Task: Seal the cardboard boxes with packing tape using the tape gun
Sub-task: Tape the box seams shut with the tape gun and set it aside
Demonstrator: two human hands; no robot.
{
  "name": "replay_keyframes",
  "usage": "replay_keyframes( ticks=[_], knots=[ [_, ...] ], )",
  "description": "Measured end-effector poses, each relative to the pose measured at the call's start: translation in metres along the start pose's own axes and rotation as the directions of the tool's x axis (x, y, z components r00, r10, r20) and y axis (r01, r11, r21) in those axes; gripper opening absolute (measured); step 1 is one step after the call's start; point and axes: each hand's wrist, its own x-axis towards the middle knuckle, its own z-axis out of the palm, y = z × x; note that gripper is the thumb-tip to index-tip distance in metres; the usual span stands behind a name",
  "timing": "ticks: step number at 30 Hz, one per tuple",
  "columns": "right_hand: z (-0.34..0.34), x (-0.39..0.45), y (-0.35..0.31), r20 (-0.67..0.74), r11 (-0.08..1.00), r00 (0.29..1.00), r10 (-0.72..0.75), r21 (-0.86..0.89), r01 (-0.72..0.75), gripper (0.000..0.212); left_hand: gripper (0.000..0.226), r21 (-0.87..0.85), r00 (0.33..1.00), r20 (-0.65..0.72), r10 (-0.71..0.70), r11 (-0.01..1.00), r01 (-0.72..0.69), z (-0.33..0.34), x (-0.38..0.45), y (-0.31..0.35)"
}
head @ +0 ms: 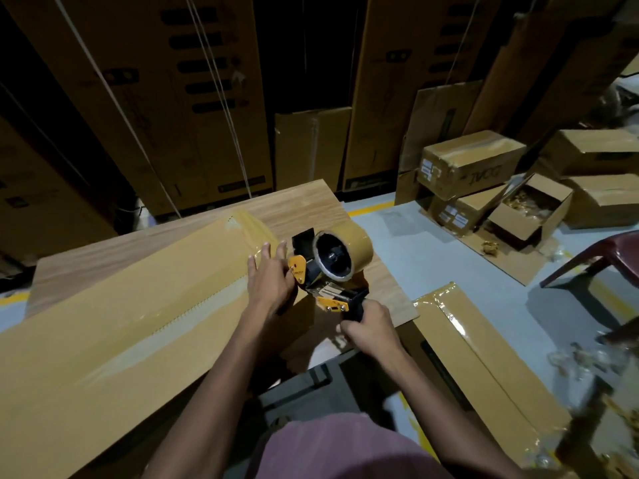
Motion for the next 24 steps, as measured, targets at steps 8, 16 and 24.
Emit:
replay_keyframes(
  ticks=[8,16,24],
  knots=[
    [0.007,-0.001,0.007,0.042,0.931,0.999,0.011,0.364,-0.026,0.013,0.038,0.021,0.997,0.049,0.06,0.998,-0.061,0.013,0.02,-0.02],
    [0.015,-0.004,0.011,0.014,0.93,1.0,0.005,0.369,-0.01,0.012,0.027,0.007,0.994,0.018,0.104,0.995,-0.104,0.008,0.016,-0.016],
    [0.014,-0.012,0.012,0.015,0.916,1.0,-0.005,0.402,-0.002,0.011,0.034,0.033,0.996,0.012,0.093,0.995,-0.094,0.009,0.014,-0.015]
  ],
)
